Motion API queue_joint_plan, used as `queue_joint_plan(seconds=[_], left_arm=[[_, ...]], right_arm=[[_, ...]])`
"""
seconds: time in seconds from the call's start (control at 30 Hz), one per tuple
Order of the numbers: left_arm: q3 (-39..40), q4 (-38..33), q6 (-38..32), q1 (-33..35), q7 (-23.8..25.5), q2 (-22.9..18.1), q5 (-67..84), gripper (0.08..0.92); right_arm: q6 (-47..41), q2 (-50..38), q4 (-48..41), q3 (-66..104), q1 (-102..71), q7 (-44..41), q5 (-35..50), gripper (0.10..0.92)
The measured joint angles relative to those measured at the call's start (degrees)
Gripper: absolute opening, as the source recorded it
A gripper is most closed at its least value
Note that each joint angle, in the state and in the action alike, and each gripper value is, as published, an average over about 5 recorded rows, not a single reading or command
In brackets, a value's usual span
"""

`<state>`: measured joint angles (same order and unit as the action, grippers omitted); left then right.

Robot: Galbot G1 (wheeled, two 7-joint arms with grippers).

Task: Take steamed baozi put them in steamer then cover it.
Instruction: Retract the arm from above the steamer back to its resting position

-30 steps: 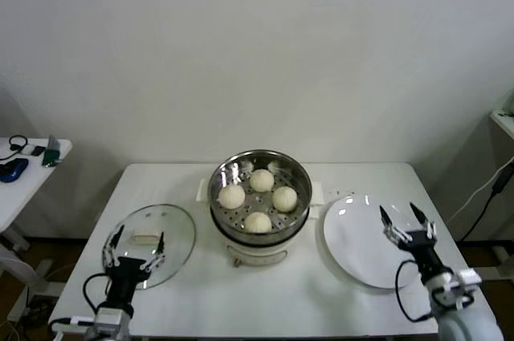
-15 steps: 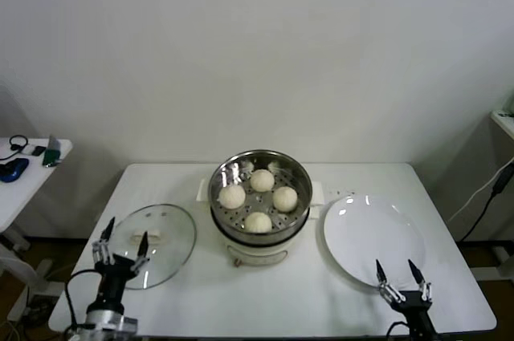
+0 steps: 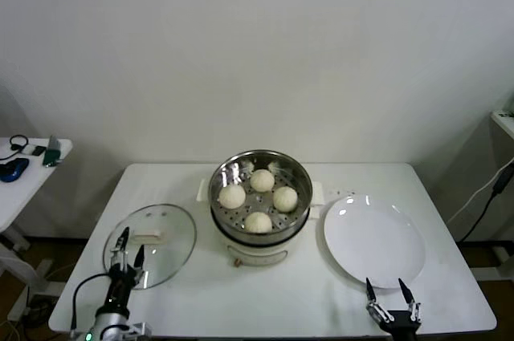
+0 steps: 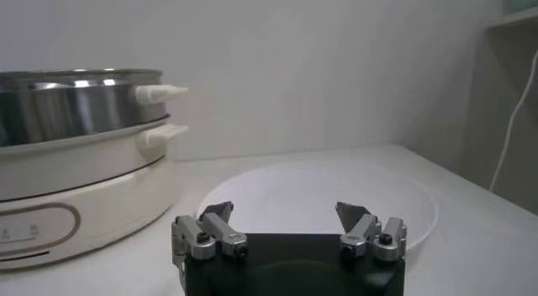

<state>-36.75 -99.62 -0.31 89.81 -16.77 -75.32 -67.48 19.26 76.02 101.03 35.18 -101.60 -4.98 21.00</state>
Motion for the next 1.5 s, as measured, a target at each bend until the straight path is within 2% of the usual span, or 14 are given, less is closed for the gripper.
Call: queue_joint_plan(seconds=[1.1, 1.23, 1.5], left_arm=[[1.4, 17.8, 1.4, -14.3, -1.6, 0.2, -9.4, 0.81], [1.3, 18.9, 1.1, -15.1, -1.7, 0.4, -9.7, 0.723], [1.2, 20.4, 0.6, -16.0, -1.9, 0.6, -10.1, 0.489]], right_arm=[[-2.0, 1.0, 6.1, 1.0, -3.2, -0.4, -3.0, 0.823], [-2.2, 1.2, 6.4, 0.8, -3.1, -0.4, -3.2, 0.823], [-2.7, 1.3, 6.5, 0.5, -2.8, -0.6, -3.7, 0.823]])
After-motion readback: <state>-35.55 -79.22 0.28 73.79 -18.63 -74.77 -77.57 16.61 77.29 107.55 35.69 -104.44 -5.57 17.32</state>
